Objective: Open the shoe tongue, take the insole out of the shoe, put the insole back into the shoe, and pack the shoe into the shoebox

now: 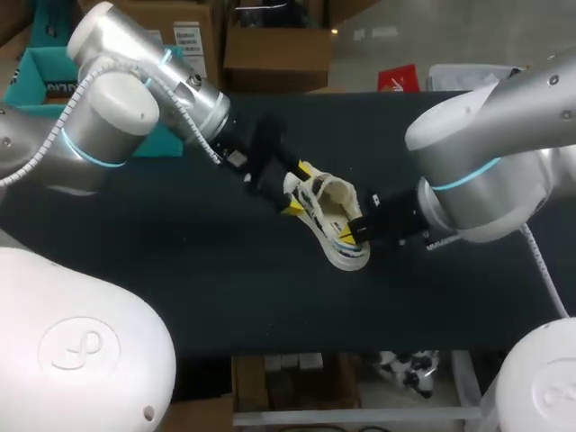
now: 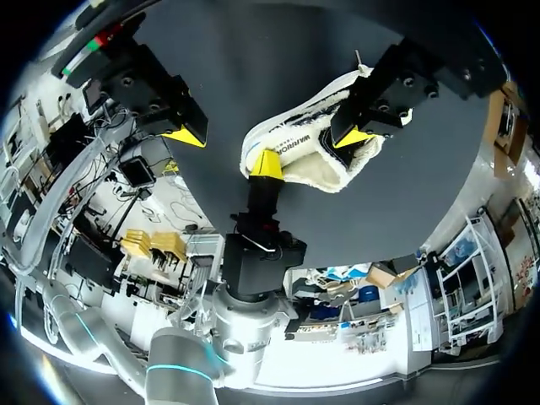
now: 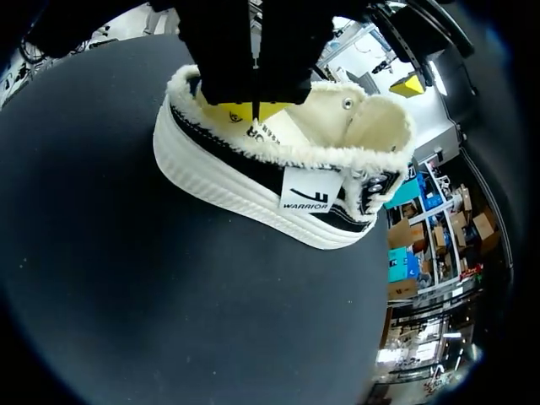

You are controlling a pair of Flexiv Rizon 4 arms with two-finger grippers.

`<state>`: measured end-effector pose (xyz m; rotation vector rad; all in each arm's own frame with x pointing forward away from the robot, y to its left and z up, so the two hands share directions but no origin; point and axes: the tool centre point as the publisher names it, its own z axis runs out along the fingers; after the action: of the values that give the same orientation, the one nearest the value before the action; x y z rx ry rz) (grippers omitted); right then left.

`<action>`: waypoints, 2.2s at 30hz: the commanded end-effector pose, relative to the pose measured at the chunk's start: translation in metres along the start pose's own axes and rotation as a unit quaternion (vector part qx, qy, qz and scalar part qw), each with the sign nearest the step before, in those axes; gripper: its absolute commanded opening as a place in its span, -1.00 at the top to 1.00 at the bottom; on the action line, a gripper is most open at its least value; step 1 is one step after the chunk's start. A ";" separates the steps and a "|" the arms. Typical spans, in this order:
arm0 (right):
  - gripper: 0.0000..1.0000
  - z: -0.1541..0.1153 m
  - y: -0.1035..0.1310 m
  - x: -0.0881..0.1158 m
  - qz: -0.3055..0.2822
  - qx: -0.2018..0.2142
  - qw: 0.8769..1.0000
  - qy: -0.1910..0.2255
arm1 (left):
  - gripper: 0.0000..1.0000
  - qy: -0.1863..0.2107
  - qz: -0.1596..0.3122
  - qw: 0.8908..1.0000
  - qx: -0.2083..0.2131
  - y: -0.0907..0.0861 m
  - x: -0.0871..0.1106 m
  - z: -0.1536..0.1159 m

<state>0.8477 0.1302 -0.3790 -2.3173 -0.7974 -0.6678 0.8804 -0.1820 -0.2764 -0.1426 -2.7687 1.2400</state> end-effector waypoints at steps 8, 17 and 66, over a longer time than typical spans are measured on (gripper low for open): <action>1.00 0.013 0.001 -0.009 -0.014 -0.011 1.000 -0.024 | -1.00 -0.017 0.000 1.000 -0.002 -0.005 0.010 -0.005; 1.00 0.023 0.008 -0.013 -0.021 -0.023 0.998 -0.046 | -1.00 -0.017 0.000 1.000 -0.002 -0.005 0.010 -0.005; -1.00 -0.136 0.066 0.019 -0.268 0.029 0.963 -0.024 | -1.00 -0.232 -0.275 0.915 -0.184 0.043 0.020 0.001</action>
<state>0.8737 0.0301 -0.3134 -2.1355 -1.4752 -0.7918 0.8654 -0.1458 -0.3109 0.8968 -2.9764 0.7084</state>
